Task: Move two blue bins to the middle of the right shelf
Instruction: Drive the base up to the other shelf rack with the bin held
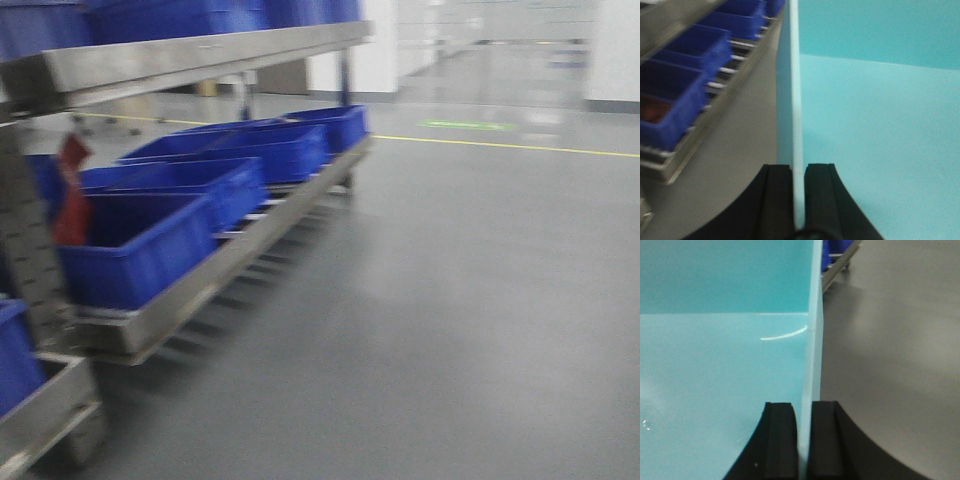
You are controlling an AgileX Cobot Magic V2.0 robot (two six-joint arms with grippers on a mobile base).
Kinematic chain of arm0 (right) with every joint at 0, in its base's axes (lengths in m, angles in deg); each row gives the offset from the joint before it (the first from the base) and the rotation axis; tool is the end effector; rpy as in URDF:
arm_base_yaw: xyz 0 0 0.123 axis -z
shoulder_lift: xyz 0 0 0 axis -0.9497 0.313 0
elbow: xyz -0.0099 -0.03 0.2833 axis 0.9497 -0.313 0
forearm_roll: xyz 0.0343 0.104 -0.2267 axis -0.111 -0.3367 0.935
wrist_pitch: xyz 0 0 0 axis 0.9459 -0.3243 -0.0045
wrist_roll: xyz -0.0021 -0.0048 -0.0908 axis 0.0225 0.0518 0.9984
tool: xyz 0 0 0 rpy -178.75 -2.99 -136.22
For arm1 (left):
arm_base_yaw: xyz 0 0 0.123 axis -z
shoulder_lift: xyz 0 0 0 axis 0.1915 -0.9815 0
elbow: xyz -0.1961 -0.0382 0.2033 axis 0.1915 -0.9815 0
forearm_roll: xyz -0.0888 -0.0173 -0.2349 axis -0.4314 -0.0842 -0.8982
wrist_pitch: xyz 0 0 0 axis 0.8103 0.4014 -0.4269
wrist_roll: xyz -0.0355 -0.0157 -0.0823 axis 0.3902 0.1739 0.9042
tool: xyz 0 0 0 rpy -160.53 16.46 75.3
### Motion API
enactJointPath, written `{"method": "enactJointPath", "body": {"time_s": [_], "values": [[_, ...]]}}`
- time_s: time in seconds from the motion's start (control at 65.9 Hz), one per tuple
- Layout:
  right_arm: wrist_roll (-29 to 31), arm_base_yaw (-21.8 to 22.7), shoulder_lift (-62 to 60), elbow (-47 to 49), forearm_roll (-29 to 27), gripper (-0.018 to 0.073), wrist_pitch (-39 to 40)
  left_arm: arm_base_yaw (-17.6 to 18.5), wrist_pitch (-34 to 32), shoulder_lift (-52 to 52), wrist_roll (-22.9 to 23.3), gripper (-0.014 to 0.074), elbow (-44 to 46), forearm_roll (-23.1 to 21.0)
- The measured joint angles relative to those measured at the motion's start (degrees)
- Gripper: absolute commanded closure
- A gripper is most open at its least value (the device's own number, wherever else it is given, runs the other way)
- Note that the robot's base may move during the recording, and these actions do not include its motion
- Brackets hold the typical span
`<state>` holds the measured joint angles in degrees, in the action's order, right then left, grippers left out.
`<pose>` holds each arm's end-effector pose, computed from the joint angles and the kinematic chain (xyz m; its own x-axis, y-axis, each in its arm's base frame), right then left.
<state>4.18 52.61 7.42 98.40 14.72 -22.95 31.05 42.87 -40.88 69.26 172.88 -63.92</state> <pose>0.2996 0.0870 0.4844 -0.4184 0.0969 -0.9031 -0.0757 0.9871 0.1409 0.2874 -0.0920 0.4655 -0.3804 -0.1482 -0.9129 0.1280 0.9691 -0.2107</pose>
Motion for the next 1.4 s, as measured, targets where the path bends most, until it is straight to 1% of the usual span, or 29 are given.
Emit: {"method": "enactJointPath", "body": {"time_s": [1.397], "values": [[0.00,0.00,0.00,0.00,0.00,0.0721,0.22,0.00,0.11,0.10,0.00,0.0707,0.00,0.10]]}}
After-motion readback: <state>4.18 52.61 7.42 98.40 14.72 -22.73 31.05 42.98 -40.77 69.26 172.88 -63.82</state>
